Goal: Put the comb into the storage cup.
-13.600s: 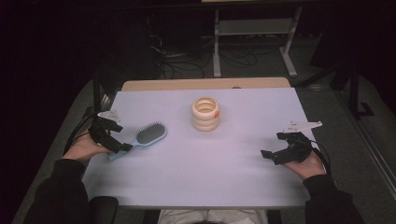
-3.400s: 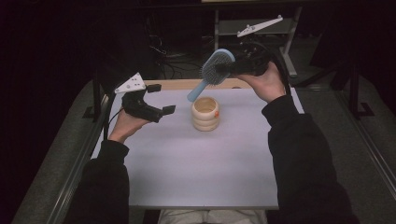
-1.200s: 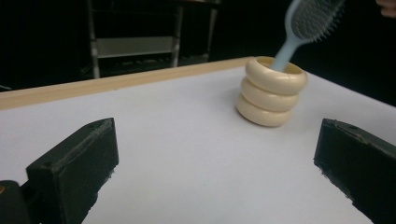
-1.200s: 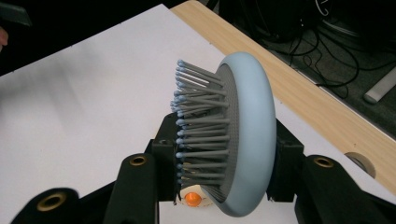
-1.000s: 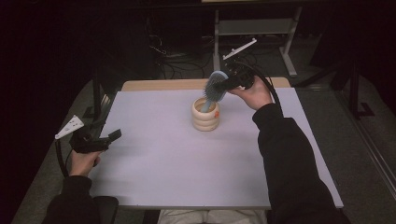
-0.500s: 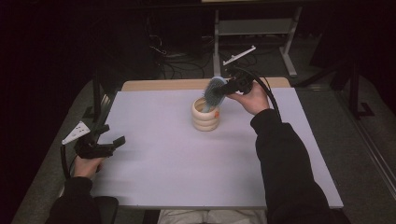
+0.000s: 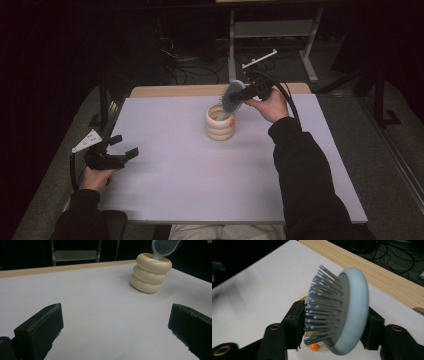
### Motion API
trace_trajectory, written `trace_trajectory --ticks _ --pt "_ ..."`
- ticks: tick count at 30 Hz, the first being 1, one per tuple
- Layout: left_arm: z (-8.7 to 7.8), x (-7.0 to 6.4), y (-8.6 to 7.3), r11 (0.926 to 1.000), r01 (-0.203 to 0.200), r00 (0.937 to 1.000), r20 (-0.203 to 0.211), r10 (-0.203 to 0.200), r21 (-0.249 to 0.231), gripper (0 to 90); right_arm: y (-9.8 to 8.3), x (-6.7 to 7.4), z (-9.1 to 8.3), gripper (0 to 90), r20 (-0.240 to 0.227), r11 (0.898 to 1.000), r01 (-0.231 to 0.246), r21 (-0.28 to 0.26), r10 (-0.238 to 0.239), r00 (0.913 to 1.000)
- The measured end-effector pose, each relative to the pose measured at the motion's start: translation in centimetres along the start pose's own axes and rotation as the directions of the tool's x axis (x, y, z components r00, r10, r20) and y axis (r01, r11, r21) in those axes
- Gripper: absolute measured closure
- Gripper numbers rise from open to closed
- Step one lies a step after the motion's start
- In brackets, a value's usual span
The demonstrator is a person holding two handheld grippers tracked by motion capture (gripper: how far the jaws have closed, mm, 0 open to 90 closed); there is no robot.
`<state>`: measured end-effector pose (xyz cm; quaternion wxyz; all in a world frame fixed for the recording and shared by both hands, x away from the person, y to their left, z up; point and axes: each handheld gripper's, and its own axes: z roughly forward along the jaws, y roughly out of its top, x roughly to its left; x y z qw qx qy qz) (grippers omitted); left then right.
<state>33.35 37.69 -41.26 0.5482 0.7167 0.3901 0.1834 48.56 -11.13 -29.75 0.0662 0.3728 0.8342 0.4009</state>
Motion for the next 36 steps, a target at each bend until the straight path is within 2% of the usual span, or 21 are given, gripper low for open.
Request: trace_trajectory --ticks 2,4,7,10,11,13,14,15,21,30,36 --pt "0.0 0.0 0.0 1.0 0.0 1.0 -0.006 0.0 -0.004 0.0 0.0 0.1 -0.1 37.5 0.009 1.0 0.016 0.003 -0.016 0.9998" --pt "-0.2 -0.1 0.2 1.0 -0.004 0.9999 -0.011 0.004 0.001 0.0 0.1 0.4 -0.6 33.4 0.049 0.999 0.034 -0.018 -0.033 0.9982" --pt "-0.4 -0.3 0.3 0.9999 0.0 1.0 -0.007 0.0 -0.014 0.0 0.1 0.7 -1.2 22.3 0.09 0.998 0.051 -0.043 -0.047 0.9949" --pt "-0.5 -0.4 0.4 0.9997 0.001 1.0 -0.007 -0.001 -0.025 0.0 0.0 0.5 -1.6 12.0 0.098 0.997 0.051 -0.055 -0.045 0.9942" --pt "-0.5 -0.4 0.4 0.9997 0.002 1.0 -0.006 -0.002 -0.023 0.0 0.0 0.4 -1.8 11.2 0.098 0.997 0.049 -0.058 -0.043 0.9943" --pt "-0.4 -0.4 0.4 0.9999 0.0 1.0 -0.006 0.0 -0.017 0.0 -0.1 0.3 -2.0 1.6 0.101 0.997 0.049 -0.067 -0.042 0.994" --pt "-0.4 -0.4 0.4 0.9999 -0.003 1.0 -0.008 0.002 -0.015 0.0 -0.1 0.2 -2.1 0.0 0.114 0.996 0.048 -0.07 -0.04 0.9927" --pt "-0.4 -0.4 0.4 0.9999 -0.004 1.0 -0.009 0.004 -0.016 0.0 -0.2 0.2 -2.2 0.0 0.124 0.996 0.048 -0.074 -0.038 0.9916" --pt "-0.6 -0.3 0.4 0.9997 -0.004 0.9999 -0.011 0.004 -0.026 0.0 -1.1 -0.2 -2.7 0.0 0.108 0.995 0.044 -0.094 -0.033 0.9936" --pt "-0.6 -0.4 0.3 0.9998 -0.013 0.9998 -0.015 0.013 -0.012 0.0 -2.9 -0.4 -3.6 0.0 0.077 0.989 0.045 -0.138 -0.035 0.9964" --pt "-0.6 -0.4 0.3 0.9998 -0.018 0.9996 -0.023 0.018 -0.009 0.0 -4.1 -0.4 -4.2 0.0 0.09 0.989 0.056 -0.14 -0.044 0.995"
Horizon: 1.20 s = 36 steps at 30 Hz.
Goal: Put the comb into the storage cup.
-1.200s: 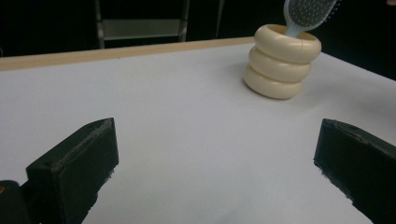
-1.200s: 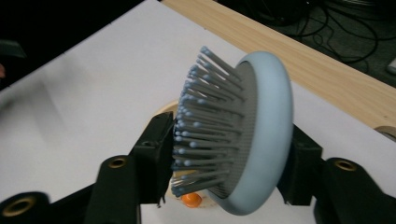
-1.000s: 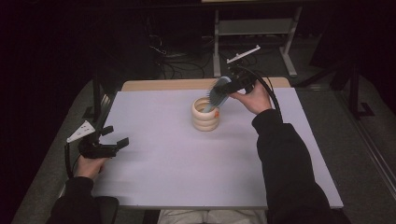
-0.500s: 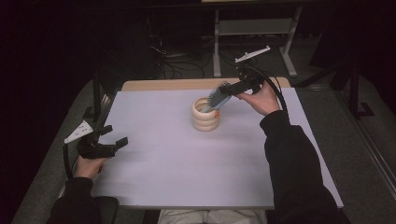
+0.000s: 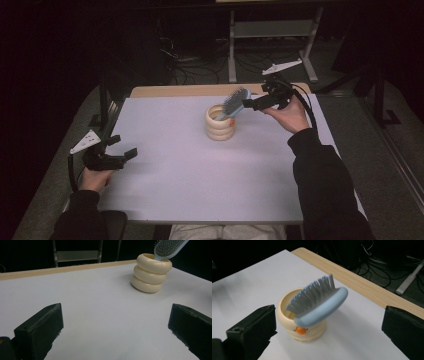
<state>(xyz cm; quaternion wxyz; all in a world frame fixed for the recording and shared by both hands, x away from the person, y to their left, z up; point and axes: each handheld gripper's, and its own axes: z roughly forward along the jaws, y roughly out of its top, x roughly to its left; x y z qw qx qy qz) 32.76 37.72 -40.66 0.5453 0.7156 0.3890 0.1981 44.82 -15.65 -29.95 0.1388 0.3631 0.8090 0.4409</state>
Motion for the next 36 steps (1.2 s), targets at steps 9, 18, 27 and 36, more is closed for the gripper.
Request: trace_trajectory --ticks 9,18,27,36 --pt "0.0 0.0 0.0 1.0 -0.004 1.0 -0.002 0.004 0.009 0.0 -1.8 -0.3 -1.4 0.0 0.009 1.0 -0.003 -0.007 0.003 1.0" --pt "0.1 -0.1 -0.1 0.9995 -0.018 0.9997 -0.013 0.019 0.026 0.0 -3.5 -0.6 -2.2 0.0 0.0 1.0 0.008 -0.01 -0.008 1.0" --pt "0.3 -0.2 -0.2 0.999 -0.022 0.9997 -0.007 0.022 0.04 0.0 -5.1 -0.9 -3.3 0.0 0.013 0.999 -0.01 -0.03 0.011 0.9999" --pt "0.3 -0.2 -0.2 0.9993 -0.011 0.9999 -0.001 0.011 0.037 0.0 -6.9 -1.6 -4.4 0.0 0.008 0.998 -0.024 -0.052 0.025 0.9997"
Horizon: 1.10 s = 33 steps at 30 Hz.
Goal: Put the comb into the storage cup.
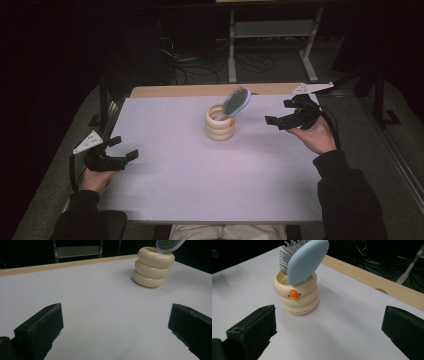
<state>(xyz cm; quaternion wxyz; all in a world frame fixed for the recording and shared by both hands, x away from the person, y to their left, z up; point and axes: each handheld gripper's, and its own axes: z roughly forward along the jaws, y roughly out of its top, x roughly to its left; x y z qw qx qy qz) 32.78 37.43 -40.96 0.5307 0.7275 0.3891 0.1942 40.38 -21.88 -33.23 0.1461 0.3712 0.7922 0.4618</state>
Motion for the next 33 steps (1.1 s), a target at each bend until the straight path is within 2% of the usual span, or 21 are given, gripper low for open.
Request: trace_trajectory --ticks 10,14,20,24,28,33 --pt "0.2 0.0 -0.1 0.9999 0.001 1.0 -0.001 -0.001 0.012 0.0 -1.6 -0.5 -1.0 0.0 0.0 1.0 -0.013 -0.018 0.013 0.9999" --pt "0.3 -0.1 -0.1 0.9998 -0.005 1.0 0.0 0.005 0.018 0.0 -2.4 -0.3 -1.1 0.0 -0.001 1.0 -0.007 -0.005 0.007 1.0" --pt "0.5 -0.1 -0.2 0.9997 0.002 1.0 0.006 -0.002 0.024 0.0 -3.8 -0.1 -1.3 0.0 -0.026 1.0 -0.007 0.001 0.007 0.9996" --pt "0.5 -0.1 -0.4 0.9999 0.006 0.9999 0.012 -0.006 0.016 0.0 -5.0 -0.1 -1.5 0.0 -0.03 1.0 -0.006 0.007 0.006 0.9995" --pt "0.3 0.0 -0.5 0.9995 0.028 0.9994 0.02 -0.028 -0.014 0.0 -6.0 -0.2 -1.8 0.0 -0.023 1.0 -0.011 0.022 0.012 0.9997" --pt "0.1 0.2 -0.5 0.9986 0.045 0.9987 0.027 -0.044 -0.028 0.0 -6.8 -0.2 -2.1 0.0 -0.018 0.999 -0.02 0.025 0.021 0.9996"
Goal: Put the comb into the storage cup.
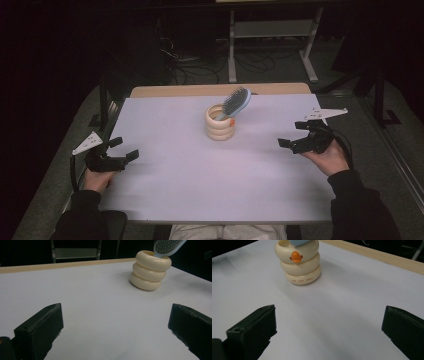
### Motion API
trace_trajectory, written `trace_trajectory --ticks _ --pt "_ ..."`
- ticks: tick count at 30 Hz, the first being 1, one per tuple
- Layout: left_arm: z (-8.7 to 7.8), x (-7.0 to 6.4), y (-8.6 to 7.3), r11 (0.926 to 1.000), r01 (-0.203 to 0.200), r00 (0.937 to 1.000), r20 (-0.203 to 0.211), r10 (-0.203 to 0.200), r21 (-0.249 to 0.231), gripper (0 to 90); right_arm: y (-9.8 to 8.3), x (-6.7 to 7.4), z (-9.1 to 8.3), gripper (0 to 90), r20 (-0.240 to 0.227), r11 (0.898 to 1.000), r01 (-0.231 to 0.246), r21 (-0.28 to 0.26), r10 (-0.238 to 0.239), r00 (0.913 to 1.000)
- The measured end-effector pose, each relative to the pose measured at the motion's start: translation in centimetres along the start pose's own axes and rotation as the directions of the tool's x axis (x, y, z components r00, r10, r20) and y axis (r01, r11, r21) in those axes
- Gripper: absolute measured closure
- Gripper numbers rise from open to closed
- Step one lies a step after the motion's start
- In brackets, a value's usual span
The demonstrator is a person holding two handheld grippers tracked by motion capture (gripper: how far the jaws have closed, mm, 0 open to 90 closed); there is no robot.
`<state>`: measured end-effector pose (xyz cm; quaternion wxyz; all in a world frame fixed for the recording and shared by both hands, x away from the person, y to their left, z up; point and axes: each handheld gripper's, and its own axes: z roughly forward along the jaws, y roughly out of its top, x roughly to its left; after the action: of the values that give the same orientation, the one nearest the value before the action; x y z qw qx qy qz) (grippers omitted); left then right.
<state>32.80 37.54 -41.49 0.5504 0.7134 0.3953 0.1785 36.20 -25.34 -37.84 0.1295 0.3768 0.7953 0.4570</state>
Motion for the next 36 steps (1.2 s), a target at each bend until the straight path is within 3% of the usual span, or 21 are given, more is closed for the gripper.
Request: trace_trajectory --ticks 11,26,36 --pt "0.0 -0.1 0.0 1.0 -0.008 1.0 0.0 0.008 0.0 0.0 -1.9 0.1 -0.4 0.0 0.03 1.0 0.009 0.006 -0.009 0.9995" --pt "-0.1 -0.1 0.1 0.9999 -0.013 0.9999 0.001 0.013 -0.009 0.0 -5.0 0.0 -1.8 0.0 0.051 1.0 -0.015 -0.008 0.015 0.9986" --pt "-0.2 -0.3 0.1 0.9998 -0.012 0.9999 0.008 0.013 -0.015 0.0 -6.1 0.3 -2.5 0.0 0.059 1.0 -0.018 -0.007 0.018 0.9981"
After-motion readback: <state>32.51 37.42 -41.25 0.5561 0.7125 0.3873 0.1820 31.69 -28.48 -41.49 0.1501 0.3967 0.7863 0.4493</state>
